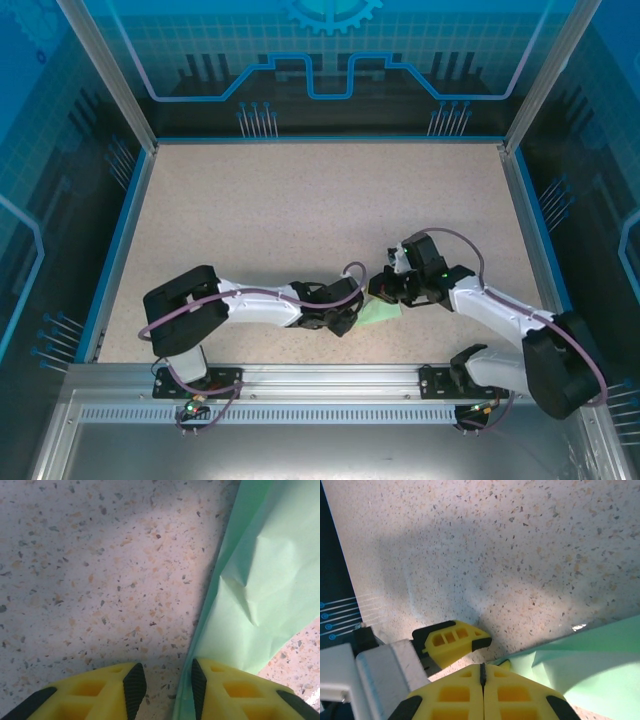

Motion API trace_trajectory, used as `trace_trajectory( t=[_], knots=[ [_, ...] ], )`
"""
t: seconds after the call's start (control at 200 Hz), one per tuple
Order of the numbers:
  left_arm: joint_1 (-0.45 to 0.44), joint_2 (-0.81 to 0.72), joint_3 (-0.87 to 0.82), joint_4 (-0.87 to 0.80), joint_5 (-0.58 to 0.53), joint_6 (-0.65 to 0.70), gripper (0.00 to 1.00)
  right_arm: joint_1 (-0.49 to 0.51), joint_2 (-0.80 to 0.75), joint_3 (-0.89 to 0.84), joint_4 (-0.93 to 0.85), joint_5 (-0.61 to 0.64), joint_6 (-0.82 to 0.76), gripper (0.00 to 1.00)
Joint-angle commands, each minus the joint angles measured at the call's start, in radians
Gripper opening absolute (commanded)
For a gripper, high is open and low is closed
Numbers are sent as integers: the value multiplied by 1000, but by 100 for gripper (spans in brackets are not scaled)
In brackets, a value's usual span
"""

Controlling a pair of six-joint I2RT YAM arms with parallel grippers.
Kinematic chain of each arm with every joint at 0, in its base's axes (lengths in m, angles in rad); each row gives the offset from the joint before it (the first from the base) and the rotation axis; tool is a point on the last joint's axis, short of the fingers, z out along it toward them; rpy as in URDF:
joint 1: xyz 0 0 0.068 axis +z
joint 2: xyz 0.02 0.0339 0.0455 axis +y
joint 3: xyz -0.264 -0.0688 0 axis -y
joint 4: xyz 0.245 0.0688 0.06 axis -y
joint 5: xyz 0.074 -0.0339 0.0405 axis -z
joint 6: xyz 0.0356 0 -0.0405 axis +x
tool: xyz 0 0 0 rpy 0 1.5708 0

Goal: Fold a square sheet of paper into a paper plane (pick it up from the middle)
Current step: Fold the wing for the fifth time at the center of the table.

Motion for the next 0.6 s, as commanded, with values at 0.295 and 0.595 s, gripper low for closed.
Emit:
trace_trajectory(
  t=[0.295,0.595],
  knots=[
    [-21,140,-62,70,138,60,36,53,182,-29,144,48,45,6],
    [-21,131,-54,48,134,68,36,60,186,-65,62,119,-21,5]
  ],
)
